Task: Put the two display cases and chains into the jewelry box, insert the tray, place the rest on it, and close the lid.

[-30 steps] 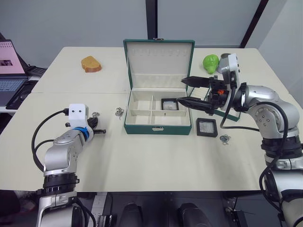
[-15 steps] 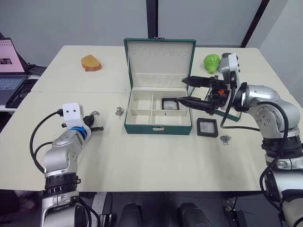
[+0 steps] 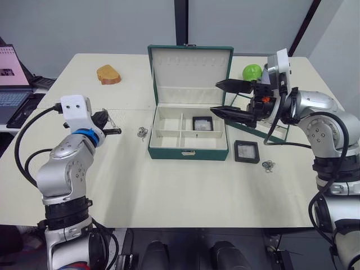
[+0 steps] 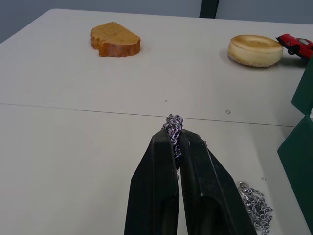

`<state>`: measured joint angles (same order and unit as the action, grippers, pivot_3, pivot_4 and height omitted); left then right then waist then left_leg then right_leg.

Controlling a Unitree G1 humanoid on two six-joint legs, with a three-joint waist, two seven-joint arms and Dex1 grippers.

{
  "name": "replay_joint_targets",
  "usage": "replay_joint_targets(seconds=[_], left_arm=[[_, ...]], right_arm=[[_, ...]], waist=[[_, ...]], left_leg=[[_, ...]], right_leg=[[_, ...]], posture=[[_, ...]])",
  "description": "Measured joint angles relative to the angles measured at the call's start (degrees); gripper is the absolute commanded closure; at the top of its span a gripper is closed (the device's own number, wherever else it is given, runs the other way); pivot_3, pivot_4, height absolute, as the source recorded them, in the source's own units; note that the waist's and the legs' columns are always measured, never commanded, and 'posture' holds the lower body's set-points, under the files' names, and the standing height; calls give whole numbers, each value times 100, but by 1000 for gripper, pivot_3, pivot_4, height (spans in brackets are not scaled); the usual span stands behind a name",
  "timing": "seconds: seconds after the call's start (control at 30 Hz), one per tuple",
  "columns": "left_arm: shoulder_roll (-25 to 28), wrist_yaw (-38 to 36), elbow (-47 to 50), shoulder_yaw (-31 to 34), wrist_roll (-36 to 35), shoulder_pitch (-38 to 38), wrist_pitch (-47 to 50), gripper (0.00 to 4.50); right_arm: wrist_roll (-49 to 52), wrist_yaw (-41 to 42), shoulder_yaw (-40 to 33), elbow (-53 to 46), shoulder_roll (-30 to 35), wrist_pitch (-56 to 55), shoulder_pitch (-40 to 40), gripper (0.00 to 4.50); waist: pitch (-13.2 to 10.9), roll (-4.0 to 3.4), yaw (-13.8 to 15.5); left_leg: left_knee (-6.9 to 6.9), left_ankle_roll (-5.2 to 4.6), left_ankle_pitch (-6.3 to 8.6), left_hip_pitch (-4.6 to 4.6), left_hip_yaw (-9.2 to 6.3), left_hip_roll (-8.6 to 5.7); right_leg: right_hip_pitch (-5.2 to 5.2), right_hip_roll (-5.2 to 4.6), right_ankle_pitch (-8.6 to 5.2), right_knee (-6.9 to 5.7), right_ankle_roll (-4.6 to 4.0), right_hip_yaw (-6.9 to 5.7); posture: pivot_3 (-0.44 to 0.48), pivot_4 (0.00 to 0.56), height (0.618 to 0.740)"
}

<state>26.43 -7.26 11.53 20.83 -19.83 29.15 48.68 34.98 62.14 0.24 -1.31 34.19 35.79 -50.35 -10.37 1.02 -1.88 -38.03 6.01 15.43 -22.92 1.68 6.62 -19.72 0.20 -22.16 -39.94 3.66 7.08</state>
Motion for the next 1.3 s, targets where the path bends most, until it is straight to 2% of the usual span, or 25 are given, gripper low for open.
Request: replay_joint_targets(seconds=[0.2, 0.67, 1.17, 1.3], left_arm=[[213, -227, 401, -158, -173, 359, 256, 4489], [412, -741, 672, -680, -780, 1814, 848, 4489], [78, -1115, -151, -1497, -483, 1846, 149, 4489], [-46, -1245, -404, -1679, -318, 1415, -200, 4489]], right_arm=[[21, 58, -73, 22, 88, 0, -163, 0], [-4, 151, -187, 213, 364, 42, -517, 0], [-42, 22, -364, 124, 729, 111, -376, 0], [-43, -17, -368, 18, 802, 139, -164, 0]], waist=[[-1, 1, 0], [-4, 4, 1], [-6, 6, 1], [-5, 6, -4]], left_leg=[[1, 0, 0, 0, 0, 0], [1, 0, 0, -2, 1, -2], [-1, 0, 0, -4, 5, -2], [-2, 0, 0, -2, 7, -2]], right_leg=[[0, 0, 0, 1, 0, 1], [0, 0, 0, 7, 0, 1], [-3, 1, 0, 10, 0, 5], [-4, 1, 0, 10, 0, 7]], posture=[[0, 150, 740], [0, 150, 740], [0, 150, 740], [0, 150, 740]])
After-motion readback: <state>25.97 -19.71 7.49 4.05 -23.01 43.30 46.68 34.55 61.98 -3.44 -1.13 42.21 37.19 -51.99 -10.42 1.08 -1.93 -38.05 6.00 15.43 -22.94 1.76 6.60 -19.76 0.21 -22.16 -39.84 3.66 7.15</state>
